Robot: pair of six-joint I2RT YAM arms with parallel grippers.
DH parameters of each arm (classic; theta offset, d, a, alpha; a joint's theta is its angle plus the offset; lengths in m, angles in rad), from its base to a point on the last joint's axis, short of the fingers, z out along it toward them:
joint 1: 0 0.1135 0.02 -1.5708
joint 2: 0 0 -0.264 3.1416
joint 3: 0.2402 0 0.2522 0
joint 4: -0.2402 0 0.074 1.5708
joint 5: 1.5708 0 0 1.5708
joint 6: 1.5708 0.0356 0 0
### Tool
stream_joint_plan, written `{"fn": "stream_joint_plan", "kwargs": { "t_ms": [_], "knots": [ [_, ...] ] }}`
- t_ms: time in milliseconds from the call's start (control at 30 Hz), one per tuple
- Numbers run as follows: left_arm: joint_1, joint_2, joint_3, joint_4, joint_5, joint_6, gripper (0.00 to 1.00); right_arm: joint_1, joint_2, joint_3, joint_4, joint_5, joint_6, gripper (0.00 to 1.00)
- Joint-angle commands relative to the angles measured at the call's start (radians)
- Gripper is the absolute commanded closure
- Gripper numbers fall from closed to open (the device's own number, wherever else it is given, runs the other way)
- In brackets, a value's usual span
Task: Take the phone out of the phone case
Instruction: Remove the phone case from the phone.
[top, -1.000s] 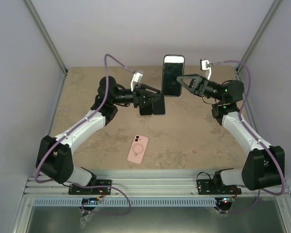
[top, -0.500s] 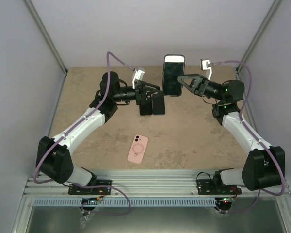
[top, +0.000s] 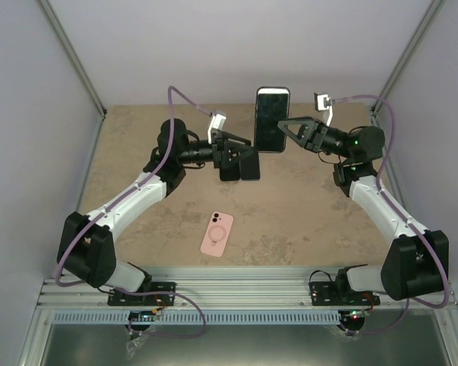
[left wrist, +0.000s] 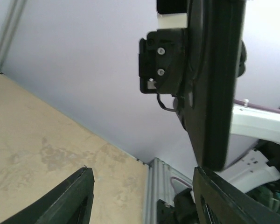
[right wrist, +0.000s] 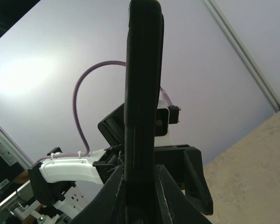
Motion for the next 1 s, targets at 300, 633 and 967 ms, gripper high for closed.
{"fn": "stream_joint_plan", "kwargs": {
  "t_ms": [300,633,967],
  "knots": [
    [-0.007,-0.005,-0.031,0.288,0.107,-0.178,0.47,0.002,-0.033,0.022,0.011,0.015,-0.039,0.99],
    [-0.01,0.015,0.048,-0.058,-0.027,0.054,0.54,0.002,-0.028,0.02,0.033,0.013,-0.017,0.99],
    [-0.012,0.021,0.048,-0.176,-0.113,0.147,0.63,0.002,-0.03,0.018,0.101,0.015,0.044,0.99]
  ]
}}
